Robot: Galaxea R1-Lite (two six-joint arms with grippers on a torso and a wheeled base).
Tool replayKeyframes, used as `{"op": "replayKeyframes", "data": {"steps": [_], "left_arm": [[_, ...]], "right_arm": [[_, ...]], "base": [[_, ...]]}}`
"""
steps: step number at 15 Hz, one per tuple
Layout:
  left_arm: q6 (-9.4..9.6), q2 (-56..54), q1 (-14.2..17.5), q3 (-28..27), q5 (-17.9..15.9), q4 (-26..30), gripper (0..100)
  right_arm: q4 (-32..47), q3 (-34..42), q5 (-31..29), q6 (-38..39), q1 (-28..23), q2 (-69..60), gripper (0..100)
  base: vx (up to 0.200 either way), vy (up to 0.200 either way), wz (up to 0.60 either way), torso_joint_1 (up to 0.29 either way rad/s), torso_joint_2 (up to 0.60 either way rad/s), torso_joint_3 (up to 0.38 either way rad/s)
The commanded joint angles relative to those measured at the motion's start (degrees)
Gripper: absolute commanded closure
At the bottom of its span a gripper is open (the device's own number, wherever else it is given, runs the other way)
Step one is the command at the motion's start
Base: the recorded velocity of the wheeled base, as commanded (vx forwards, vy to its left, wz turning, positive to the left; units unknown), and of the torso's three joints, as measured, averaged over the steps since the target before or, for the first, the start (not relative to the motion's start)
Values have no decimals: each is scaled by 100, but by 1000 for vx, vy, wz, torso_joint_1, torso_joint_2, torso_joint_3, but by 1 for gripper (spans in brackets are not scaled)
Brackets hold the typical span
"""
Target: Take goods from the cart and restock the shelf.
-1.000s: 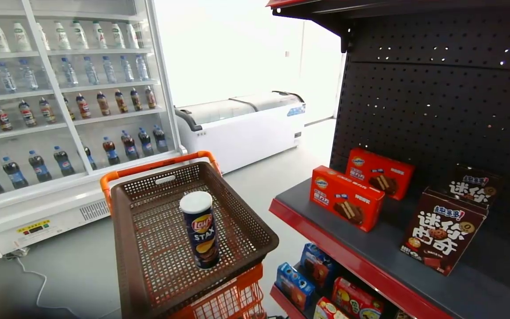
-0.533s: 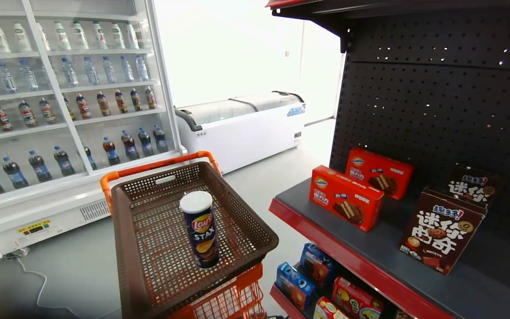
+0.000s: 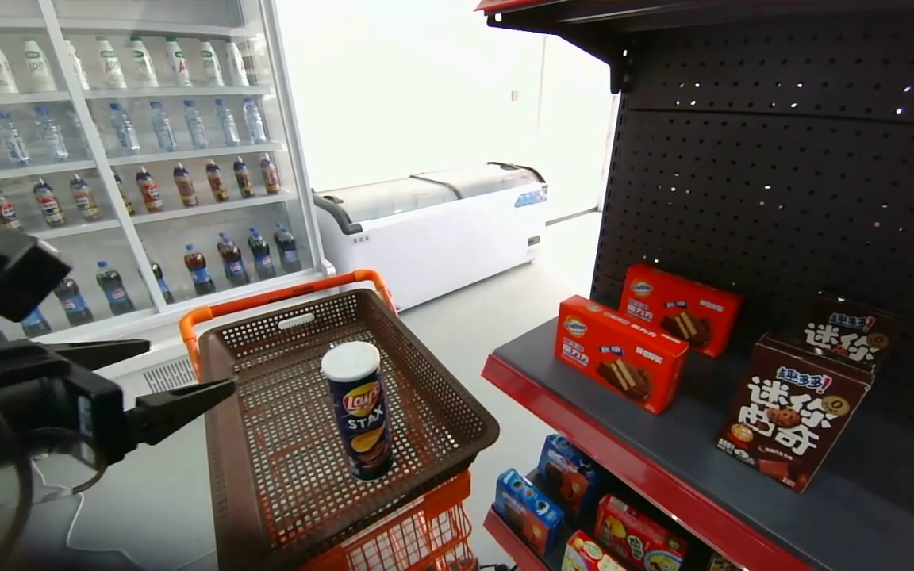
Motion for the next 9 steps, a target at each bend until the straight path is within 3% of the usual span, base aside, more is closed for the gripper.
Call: {"op": "replayKeyframes", "data": {"steps": [1,2,4,7,9], "left_arm": [[16,1122,-301,0,-91,-424,0],[16,1122,-301,0,-91,-424,0],[16,1887,-495,0,-82,-995,0],[8,2352,-609,-9,-73,-1100,0],[-28,2792,-635,-18,-73,-1557,0]], "right_arm": [[0,0,-2,0,0,0,0],[0,0,-2,0,0,0,0],[0,0,-2,0,0,0,0],[0,0,-2,0,0,0,0],[0,0,-2,0,0,0,0]], "base": [[0,0,0,0,0,0],[0,0,0,0,0,0],[0,0,0,0,0,0],[0,0,0,0,0,0],[0,0,0,0,0,0]]}}
